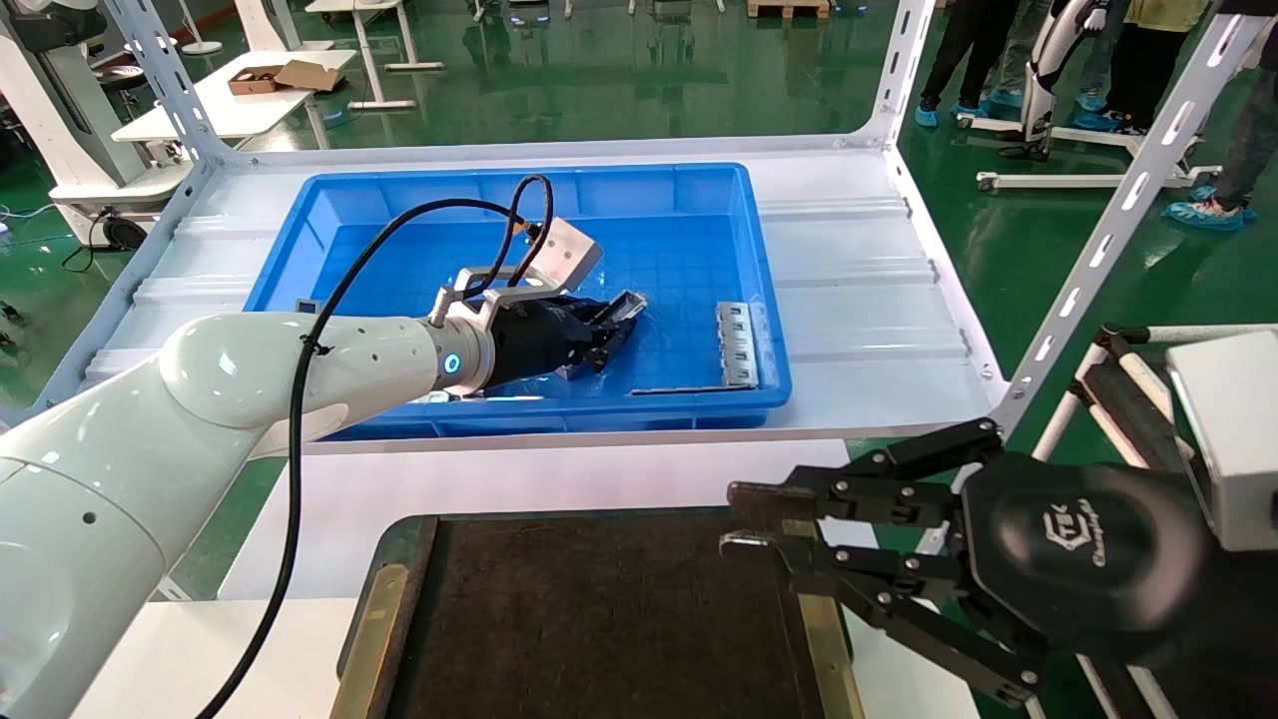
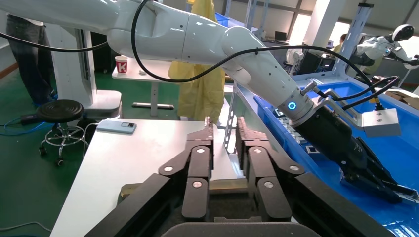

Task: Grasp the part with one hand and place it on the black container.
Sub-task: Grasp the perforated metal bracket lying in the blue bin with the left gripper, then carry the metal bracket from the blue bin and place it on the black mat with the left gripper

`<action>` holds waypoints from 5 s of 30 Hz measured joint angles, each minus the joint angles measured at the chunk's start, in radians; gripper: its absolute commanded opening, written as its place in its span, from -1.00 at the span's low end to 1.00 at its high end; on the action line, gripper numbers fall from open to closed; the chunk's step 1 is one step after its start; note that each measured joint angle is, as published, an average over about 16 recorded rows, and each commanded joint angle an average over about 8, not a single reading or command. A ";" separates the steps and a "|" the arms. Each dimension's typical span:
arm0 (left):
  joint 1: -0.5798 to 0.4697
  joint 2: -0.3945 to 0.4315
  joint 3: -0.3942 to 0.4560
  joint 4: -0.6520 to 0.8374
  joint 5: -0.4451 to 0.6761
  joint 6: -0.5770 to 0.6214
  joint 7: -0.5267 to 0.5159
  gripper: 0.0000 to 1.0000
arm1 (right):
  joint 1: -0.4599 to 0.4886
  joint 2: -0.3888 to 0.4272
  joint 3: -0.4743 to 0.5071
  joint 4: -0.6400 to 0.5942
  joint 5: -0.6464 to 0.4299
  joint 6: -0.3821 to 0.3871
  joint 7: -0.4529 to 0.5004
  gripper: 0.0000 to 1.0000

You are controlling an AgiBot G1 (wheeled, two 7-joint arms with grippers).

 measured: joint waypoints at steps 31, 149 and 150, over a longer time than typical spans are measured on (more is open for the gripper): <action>-0.071 -0.136 -0.065 -0.130 -0.255 0.207 0.147 -1.00 | 0.000 0.000 0.000 0.000 0.000 0.000 0.000 -1.00; 0.451 -0.016 0.430 -0.153 -0.013 -0.506 -1.054 -0.43 | 0.000 0.000 -0.001 0.000 0.001 0.000 0.000 1.00; 0.450 -0.015 0.433 -0.152 -0.014 -0.507 -1.058 -0.18 | 0.000 0.000 -0.001 0.000 0.001 0.000 0.000 1.00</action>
